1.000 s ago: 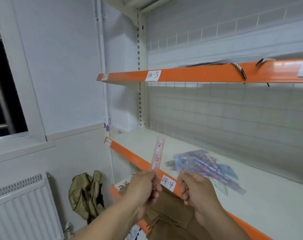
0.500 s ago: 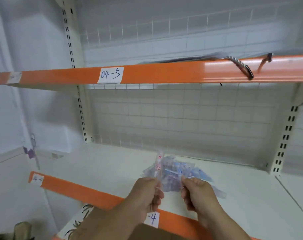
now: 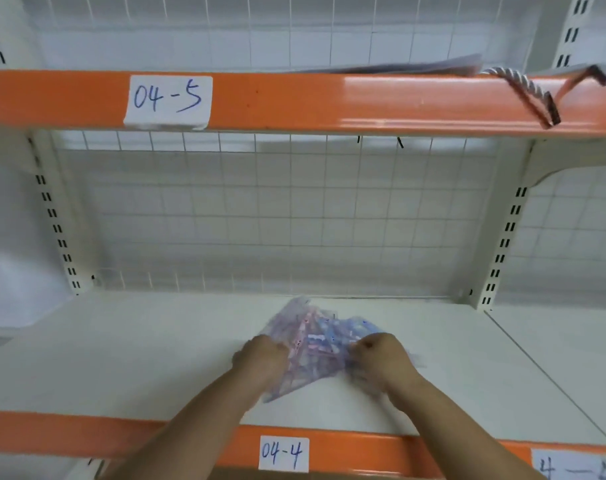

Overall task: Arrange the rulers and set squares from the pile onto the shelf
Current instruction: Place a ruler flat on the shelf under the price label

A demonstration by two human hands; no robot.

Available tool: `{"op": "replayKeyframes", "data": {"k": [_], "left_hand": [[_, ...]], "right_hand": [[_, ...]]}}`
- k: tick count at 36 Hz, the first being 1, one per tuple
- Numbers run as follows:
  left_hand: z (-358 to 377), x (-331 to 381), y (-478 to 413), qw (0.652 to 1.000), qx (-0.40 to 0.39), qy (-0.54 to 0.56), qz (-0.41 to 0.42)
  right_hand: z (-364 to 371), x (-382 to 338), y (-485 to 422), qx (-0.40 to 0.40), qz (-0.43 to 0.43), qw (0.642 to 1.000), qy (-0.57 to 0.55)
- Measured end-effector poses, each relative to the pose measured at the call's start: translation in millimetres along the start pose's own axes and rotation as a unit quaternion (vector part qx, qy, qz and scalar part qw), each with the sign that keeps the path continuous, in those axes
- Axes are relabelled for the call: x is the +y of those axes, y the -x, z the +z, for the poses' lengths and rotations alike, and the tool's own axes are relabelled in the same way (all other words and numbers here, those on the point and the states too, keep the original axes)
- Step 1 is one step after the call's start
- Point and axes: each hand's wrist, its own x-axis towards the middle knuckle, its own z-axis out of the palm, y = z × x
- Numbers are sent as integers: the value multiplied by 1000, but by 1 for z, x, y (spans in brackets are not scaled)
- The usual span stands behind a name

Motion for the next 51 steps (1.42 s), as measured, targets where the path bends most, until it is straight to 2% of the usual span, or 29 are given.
{"op": "replayKeyframes", "data": {"k": [2, 4, 7, 11, 14, 18, 24, 32, 37, 40, 44, 51], "left_hand": [[-2, -4, -10, 990, 48, -129, 36], [-6, -6, -15, 981, 51, -174, 72], [-8, -4, -19, 959, -9, -260, 112], [-1, 1, -17, 940, -124, -303, 97], [7, 2, -20, 932, -112, -328, 104], [7, 4, -25, 939, -72, -311, 128], [-6, -4, -33, 946, -91, -272, 151], [-6, 2, -31, 945, -94, -275, 151], [2, 10, -30, 941, -104, -279, 162], [6, 12, -29, 941, -95, -277, 168], [6, 13, -29, 942, -72, -271, 184], [4, 11, -30, 944, -65, -266, 186]], "right_hand": [[-5, 1, -6, 33, -27, 994, 96], [-10, 1, -11, 56, -53, 981, 179], [-12, 1, -19, 16, -84, 957, 278], [-7, 7, -29, -39, -85, 926, 366], [-8, 15, -35, -60, -105, 931, 345], [-17, 20, -41, -76, -114, 951, 279], [-31, 24, -47, -118, -115, 964, 210], [-39, 15, -47, -155, -103, 952, 242], [-32, 14, -52, -103, -92, 979, 149], [-22, 16, -48, -84, -105, 971, 198], [-9, 14, -40, -69, -144, 937, 309], [-16, 14, -46, -72, -156, 934, 313]]}}
